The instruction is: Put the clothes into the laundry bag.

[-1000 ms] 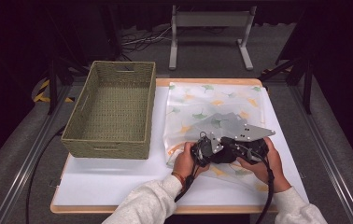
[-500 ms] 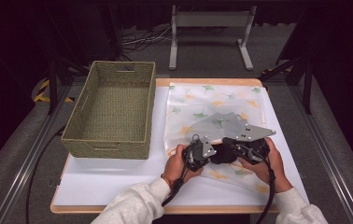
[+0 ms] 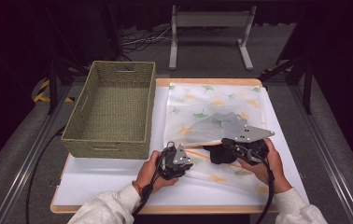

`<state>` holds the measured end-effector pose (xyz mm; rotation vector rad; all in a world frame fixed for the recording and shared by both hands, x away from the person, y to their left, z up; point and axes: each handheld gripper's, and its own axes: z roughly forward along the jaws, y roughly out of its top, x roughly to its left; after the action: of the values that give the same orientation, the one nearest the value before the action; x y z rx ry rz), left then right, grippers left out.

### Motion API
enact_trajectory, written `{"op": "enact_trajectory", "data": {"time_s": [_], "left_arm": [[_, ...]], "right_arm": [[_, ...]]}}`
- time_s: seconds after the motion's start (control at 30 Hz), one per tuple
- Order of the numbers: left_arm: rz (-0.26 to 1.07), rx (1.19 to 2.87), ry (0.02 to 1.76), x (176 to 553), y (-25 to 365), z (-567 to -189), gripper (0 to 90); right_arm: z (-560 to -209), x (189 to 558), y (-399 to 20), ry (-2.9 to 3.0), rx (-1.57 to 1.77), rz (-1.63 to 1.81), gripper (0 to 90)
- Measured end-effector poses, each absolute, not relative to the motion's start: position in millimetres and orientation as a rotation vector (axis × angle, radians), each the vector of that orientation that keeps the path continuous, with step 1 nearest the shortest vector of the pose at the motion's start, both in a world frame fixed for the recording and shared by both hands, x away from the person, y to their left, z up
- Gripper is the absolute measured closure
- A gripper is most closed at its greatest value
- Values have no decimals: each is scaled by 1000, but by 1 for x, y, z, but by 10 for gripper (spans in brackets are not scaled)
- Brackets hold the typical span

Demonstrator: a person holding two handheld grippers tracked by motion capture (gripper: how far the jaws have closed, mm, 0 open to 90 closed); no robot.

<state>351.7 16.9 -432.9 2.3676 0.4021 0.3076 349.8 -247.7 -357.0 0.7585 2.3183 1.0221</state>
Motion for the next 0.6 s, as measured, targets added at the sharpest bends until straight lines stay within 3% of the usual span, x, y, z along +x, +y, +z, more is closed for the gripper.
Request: {"op": "enact_trajectory", "data": {"time_s": [0.3,0.6], "left_arm": [[249,2421,342,336,19,-439,850],[225,2425,318,326,24,-441,890]], "right_arm": [[-359,342,-248,2353,737,1031,879],[-362,336,-246,2384,721,1020,875]]}}
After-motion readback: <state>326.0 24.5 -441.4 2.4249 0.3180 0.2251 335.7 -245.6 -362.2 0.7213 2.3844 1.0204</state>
